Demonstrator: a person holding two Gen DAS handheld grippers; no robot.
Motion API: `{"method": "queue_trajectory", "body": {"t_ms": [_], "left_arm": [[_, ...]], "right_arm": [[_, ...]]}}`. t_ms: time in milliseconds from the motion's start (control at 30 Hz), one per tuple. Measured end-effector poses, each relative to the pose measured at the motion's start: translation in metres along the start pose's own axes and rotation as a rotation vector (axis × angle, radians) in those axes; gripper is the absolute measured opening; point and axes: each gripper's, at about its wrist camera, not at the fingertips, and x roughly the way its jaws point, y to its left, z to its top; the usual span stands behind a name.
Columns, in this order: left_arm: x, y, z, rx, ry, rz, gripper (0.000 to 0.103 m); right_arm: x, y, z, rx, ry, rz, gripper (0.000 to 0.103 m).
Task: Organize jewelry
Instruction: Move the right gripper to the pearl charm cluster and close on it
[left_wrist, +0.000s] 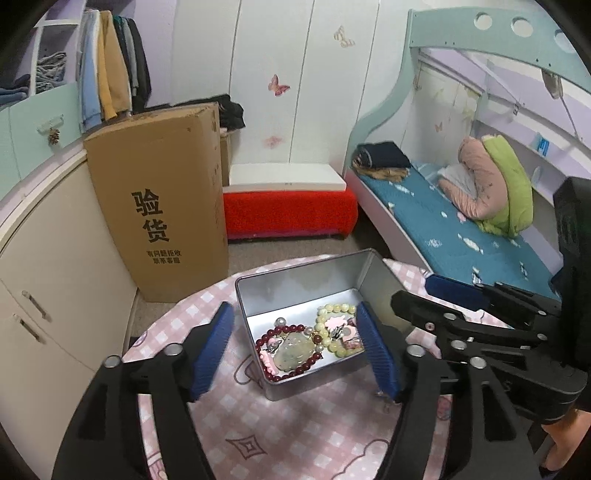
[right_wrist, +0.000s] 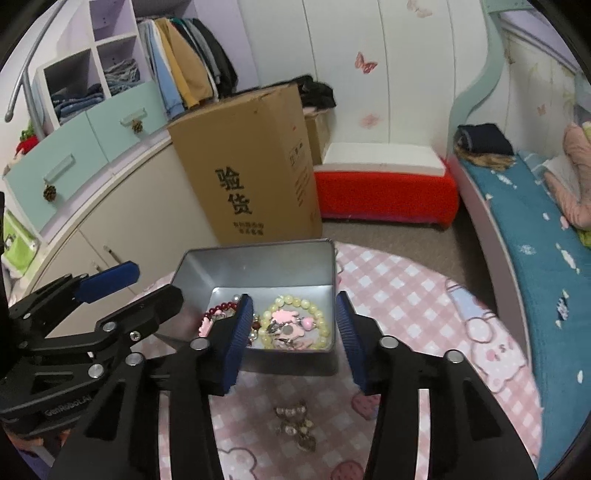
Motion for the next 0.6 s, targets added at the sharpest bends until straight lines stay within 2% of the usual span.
{"method": "queue_trajectory", "body": {"t_ms": [167, 300, 500, 600], "left_arm": [[-0.021, -0.004, -0.010, -0.010, -0.030, 0.001, 0.072], [-0.028, -0.003, -0.026, -0.026, -0.027, 0.027, 0.074], [-0.020, -0.010, -0.049, -0.034, 0.035, 0.005, 0.074], [-0.016, -0.011, -0.058, -0.038, 0.055, 0.000, 0.074]], "right_arm": [[-0.024, -0.008, -0.015, -0.005, -0.007, -0.016, 0.047], [-0.021, -0.014, -0.039, -0.001, 0.036, -0.023, 0.047], [-0.004, -0.026, -0.075, 0.020, 0.113, -0.018, 0.047], [0.003, -0.023, -0.086, -0.009, 0.136, -0.014, 0.047]]}}
